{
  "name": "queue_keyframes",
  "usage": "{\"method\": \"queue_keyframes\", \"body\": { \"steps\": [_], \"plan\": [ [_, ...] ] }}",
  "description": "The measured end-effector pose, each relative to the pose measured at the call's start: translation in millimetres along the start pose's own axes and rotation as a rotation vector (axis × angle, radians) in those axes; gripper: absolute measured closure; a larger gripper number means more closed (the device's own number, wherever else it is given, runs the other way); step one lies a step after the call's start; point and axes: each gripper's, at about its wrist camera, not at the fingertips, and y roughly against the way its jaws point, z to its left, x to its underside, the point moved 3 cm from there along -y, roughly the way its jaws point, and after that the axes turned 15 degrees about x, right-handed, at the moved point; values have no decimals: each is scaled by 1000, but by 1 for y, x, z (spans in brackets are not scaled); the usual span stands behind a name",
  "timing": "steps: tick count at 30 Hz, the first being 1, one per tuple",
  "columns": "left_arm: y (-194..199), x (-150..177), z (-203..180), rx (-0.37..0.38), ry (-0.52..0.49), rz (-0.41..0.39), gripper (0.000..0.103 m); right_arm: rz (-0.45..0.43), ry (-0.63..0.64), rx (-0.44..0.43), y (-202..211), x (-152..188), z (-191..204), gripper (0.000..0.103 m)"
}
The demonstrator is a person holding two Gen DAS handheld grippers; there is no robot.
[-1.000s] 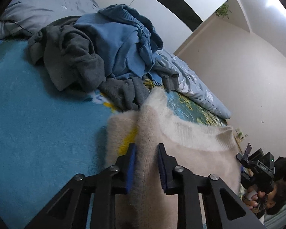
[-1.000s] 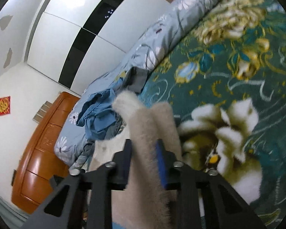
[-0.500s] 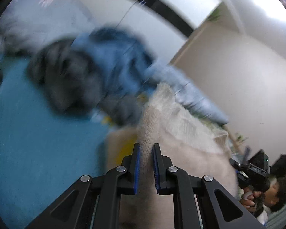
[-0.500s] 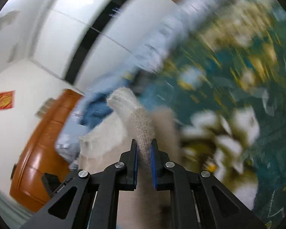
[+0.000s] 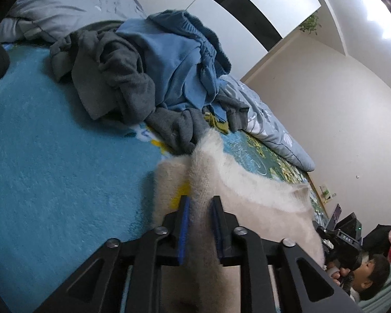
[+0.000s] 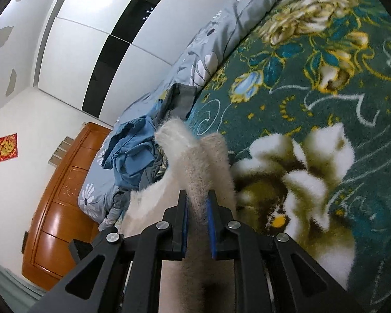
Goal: Fold clothes
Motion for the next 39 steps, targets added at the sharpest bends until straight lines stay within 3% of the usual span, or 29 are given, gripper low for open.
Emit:
{"method": "queue_keyframes", "body": {
  "steps": [2, 4, 5, 10, 17, 23, 33, 37, 39],
  "plan": [
    [7, -4, -1, -18, -14, -21, 58, -22, 15, 17, 8, -1, 0, 65],
    [15, -7, 4, -4, 4, -42, 34, -38, 12, 1, 16, -1, -4, 44],
    [18, -8, 8, 14, 22, -46, 26, -33, 1, -22, 17, 1, -7, 39],
    [12, 0, 31, 51, 136, -7, 15, 43, -23, -27, 6, 14, -15, 29],
    [-22, 9, 28, 120, 139, 106, 0, 115, 29, 23, -17, 17, 1, 29],
    [-36, 12, 19, 96, 61, 188, 0, 136, 23, 26, -33, 14, 6, 29],
    [-32, 6, 28, 178, 181, 150, 2, 140, 37, 12, -33, 16, 9, 33],
    [-35, 6, 34, 185, 239, 133, 32, 136, 6, 19, -32, 19, 7, 44],
    [-37, 7, 34, 148, 231, 132, 38, 132, -9, 22, -32, 20, 7, 47]
  ]
}}
